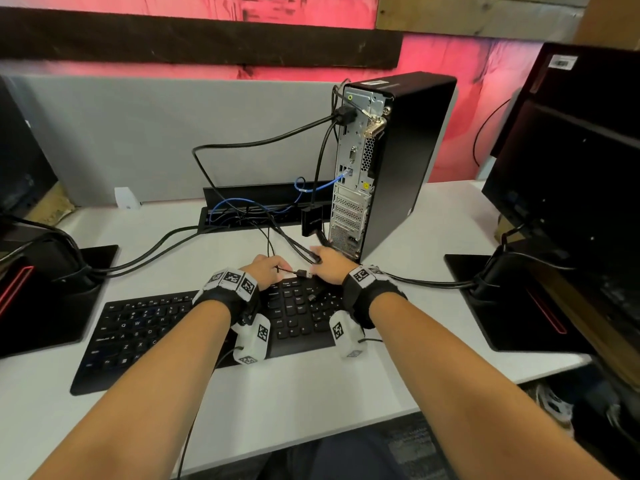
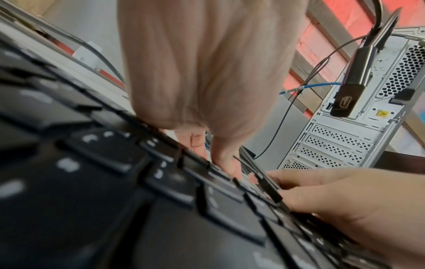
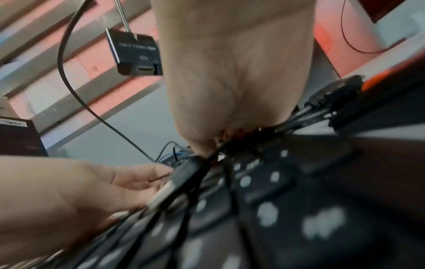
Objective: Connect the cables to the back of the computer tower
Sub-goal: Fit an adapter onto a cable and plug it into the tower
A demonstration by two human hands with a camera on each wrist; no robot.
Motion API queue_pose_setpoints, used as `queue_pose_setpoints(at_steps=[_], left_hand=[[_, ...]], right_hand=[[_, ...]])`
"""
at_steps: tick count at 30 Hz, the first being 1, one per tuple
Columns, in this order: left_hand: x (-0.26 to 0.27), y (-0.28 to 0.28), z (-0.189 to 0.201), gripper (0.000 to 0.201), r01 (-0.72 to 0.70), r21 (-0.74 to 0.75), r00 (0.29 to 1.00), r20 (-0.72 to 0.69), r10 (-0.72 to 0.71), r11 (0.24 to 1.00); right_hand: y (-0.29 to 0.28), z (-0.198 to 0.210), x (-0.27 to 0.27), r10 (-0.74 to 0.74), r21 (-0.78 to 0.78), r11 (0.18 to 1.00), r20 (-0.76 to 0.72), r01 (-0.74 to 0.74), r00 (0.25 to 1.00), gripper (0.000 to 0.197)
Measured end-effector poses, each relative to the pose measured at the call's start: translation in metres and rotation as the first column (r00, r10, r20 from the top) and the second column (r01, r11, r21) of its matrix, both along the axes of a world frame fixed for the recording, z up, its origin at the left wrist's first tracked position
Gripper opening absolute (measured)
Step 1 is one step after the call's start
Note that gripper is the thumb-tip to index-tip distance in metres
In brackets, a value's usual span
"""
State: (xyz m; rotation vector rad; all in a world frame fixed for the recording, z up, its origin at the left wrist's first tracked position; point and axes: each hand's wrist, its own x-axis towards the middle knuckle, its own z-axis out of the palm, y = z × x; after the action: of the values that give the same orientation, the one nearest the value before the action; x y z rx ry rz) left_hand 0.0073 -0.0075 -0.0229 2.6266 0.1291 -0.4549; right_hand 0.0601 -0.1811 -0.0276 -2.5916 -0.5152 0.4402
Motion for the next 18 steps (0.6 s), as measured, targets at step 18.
queue_pose_setpoints(at_steps=[18], left_hand=[[-0.009,-0.006,0.003,0.038,-0.049,0.016,0.999,0.010,0.049,0.999]], right_hand=[[-0.044,0.042,-0.019,0.030,-0.413,0.910,0.023,-0.018,0.999,0.023]])
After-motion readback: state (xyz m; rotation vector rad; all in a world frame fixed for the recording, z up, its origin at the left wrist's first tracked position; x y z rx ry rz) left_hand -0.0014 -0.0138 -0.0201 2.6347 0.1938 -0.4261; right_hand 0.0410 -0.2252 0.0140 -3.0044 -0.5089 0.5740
